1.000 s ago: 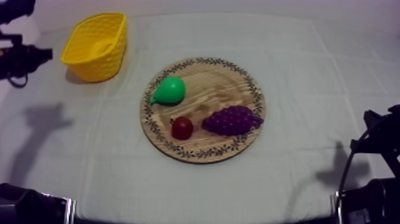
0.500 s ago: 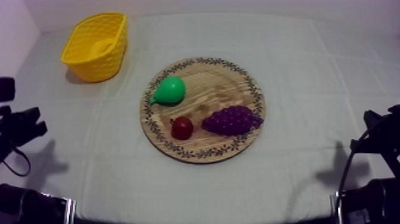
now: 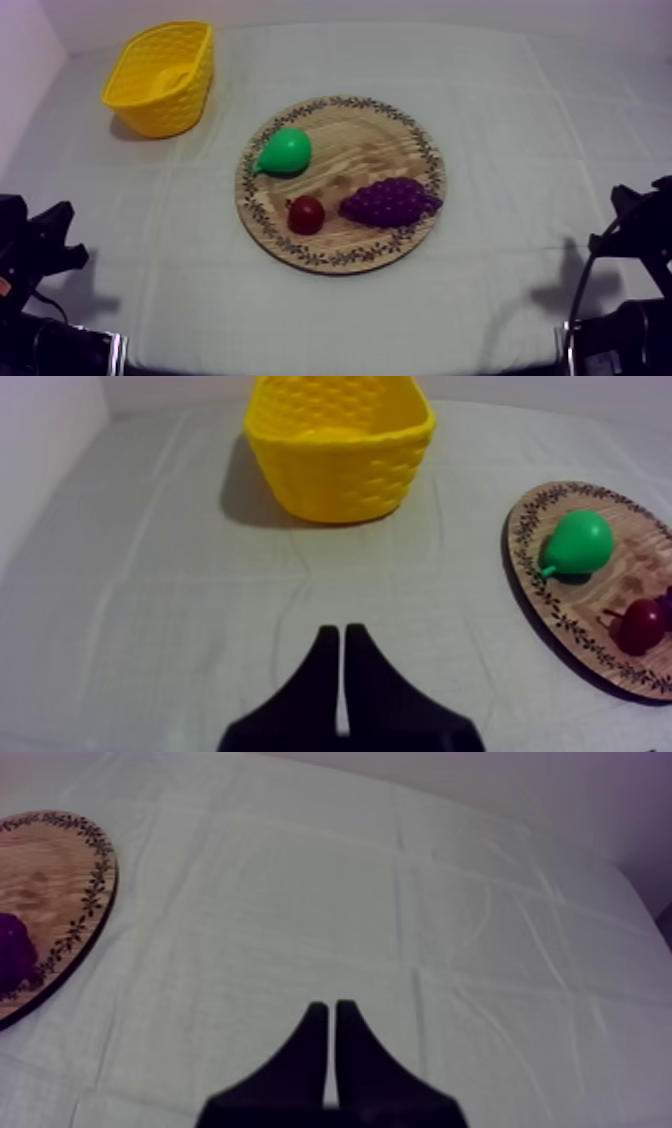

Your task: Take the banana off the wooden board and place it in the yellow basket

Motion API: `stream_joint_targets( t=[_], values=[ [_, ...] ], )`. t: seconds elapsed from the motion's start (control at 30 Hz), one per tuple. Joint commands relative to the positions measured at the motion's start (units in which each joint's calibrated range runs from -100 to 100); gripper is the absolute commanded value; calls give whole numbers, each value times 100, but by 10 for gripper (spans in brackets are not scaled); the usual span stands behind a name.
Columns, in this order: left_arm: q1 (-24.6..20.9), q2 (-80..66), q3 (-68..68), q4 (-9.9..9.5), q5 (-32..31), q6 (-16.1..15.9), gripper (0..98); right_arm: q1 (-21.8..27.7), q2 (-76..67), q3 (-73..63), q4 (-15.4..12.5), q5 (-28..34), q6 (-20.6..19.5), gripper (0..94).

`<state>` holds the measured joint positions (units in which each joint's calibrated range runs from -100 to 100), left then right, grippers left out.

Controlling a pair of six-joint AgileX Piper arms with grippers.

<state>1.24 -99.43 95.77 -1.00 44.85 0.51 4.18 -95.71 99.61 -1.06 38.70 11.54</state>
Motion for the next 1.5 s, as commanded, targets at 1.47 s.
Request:
stream_joint_targets(
  t=[1.47],
  values=[
    [212,-57,401,-98,-1438,1026,1,3,-5,5,1,1,1,4]
  ],
)
